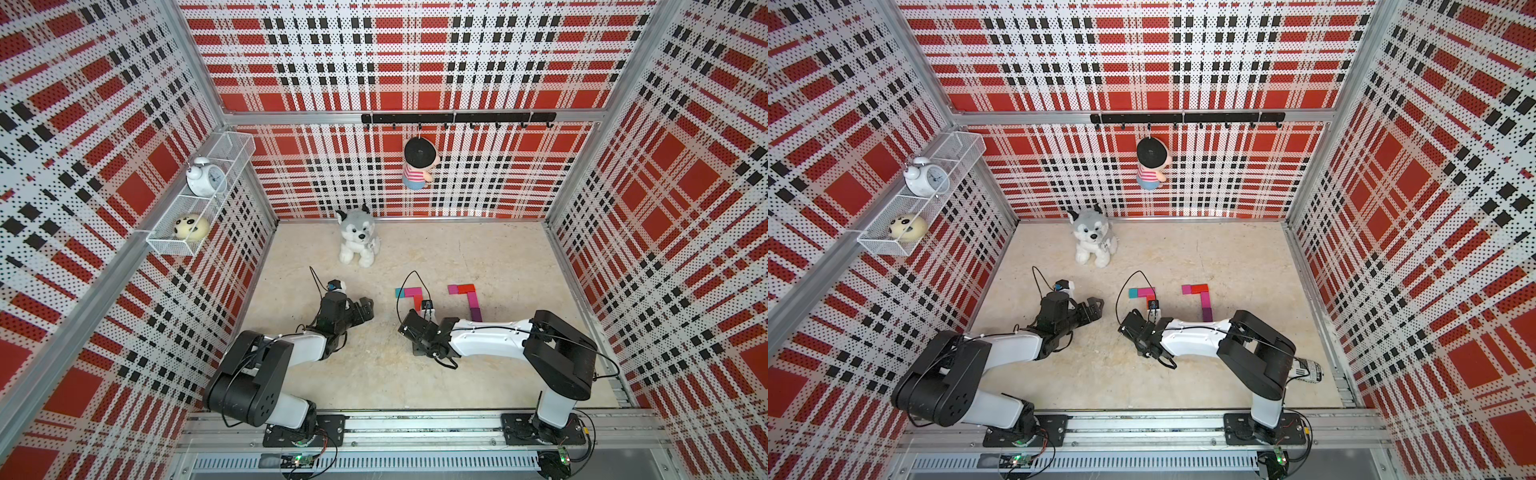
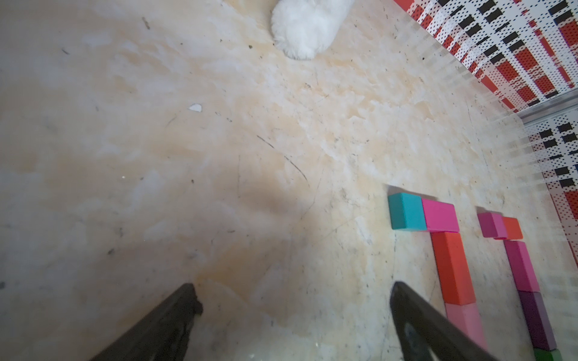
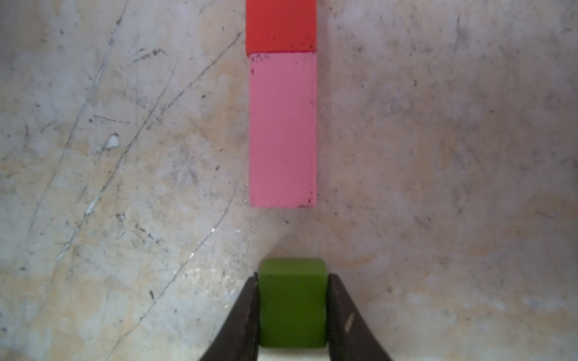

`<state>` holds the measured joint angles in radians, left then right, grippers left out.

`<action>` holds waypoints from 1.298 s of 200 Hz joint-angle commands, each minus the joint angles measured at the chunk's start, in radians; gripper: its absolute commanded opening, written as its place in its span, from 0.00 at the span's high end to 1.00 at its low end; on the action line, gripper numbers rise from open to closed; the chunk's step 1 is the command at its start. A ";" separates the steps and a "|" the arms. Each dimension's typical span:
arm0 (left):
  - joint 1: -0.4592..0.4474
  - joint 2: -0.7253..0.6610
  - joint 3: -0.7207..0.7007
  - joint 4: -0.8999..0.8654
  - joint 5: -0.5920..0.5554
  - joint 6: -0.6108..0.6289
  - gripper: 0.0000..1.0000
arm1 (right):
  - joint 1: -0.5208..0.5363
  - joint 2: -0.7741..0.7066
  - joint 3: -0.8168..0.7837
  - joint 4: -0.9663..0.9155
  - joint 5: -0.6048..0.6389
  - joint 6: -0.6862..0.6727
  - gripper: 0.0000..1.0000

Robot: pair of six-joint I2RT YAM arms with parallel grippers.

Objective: Assemble the number 7 with building blocks
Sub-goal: Assemble the building block at the center of the board.

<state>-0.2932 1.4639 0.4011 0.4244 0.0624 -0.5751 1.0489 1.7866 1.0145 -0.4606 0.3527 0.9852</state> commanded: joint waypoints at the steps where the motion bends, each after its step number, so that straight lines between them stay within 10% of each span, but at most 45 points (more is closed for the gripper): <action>1: 0.005 -0.020 0.007 -0.006 -0.010 0.013 0.02 | -0.009 0.028 0.020 0.010 -0.008 -0.009 0.67; 259: 0.017 -0.030 -0.005 -0.007 -0.004 0.014 0.02 | -0.056 0.058 0.040 0.020 -0.011 -0.036 0.66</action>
<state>-0.2817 1.4528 0.4011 0.4225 0.0628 -0.5751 1.0027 1.8183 1.0473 -0.4263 0.3405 0.9577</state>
